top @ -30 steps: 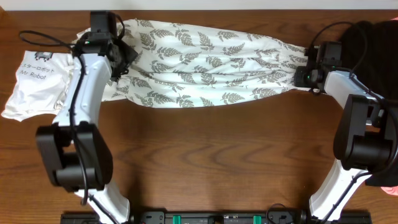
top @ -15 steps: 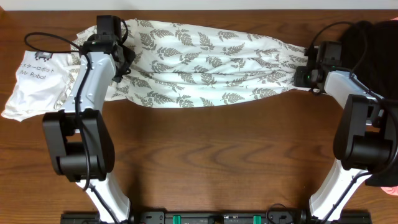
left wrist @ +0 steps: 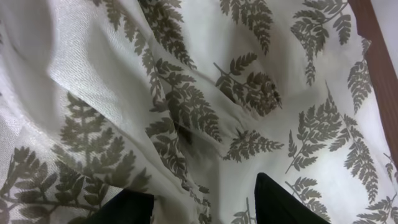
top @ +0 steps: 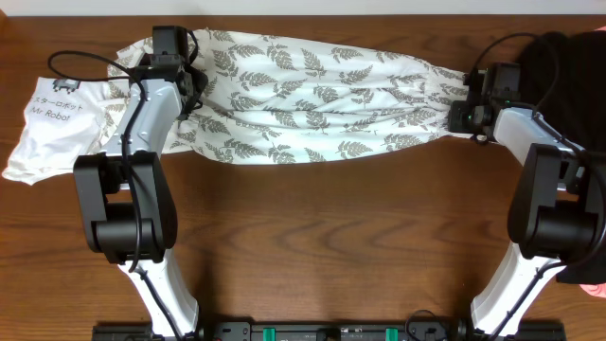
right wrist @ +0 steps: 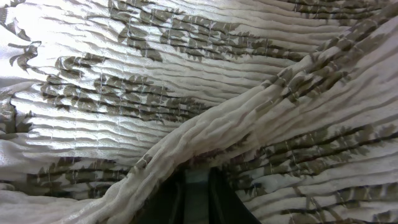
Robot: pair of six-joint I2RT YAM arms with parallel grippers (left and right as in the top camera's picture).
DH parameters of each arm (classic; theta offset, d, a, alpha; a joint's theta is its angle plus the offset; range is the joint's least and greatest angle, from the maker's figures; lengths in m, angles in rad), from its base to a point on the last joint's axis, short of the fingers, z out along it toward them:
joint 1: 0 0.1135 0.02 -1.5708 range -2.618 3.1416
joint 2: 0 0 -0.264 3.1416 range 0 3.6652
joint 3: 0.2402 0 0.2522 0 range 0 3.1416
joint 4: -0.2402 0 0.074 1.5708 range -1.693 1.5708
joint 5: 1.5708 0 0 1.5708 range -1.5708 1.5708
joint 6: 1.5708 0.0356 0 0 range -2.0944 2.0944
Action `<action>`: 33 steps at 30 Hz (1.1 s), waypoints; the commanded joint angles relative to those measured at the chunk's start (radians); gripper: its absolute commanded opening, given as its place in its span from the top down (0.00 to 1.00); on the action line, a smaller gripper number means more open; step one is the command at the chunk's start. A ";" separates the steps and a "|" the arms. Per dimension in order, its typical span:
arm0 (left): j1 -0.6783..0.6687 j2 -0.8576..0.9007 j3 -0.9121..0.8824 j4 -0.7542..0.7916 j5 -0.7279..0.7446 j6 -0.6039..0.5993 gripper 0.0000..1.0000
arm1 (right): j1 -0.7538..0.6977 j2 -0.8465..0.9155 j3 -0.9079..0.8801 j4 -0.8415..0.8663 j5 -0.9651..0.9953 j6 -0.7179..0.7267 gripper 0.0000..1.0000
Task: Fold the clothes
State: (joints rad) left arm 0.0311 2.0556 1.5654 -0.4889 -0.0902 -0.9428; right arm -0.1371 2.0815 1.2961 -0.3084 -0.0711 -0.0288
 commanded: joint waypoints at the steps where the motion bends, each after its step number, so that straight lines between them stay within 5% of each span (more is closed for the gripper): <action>1: 0.005 0.005 -0.004 0.001 -0.029 -0.002 0.47 | -0.022 0.118 -0.069 -0.047 0.064 0.013 0.85; 11: 0.007 0.037 -0.004 -0.021 -0.035 -0.001 0.47 | -0.022 0.118 -0.069 -0.047 0.068 0.013 0.85; 15: 0.009 0.037 -0.004 -0.039 -0.034 -0.001 0.61 | -0.022 0.118 -0.069 -0.043 0.068 0.013 0.85; 19: 0.009 0.035 0.000 -0.036 -0.034 0.006 0.93 | -0.022 0.118 -0.069 -0.043 0.067 0.013 0.85; 33: 0.009 0.026 0.065 0.072 -0.034 0.101 0.94 | -0.022 0.118 -0.069 -0.043 0.068 0.013 0.85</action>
State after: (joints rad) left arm 0.0326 2.0781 1.6085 -0.4385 -0.1085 -0.8642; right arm -0.1371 2.0815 1.2961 -0.3069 -0.0708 -0.0284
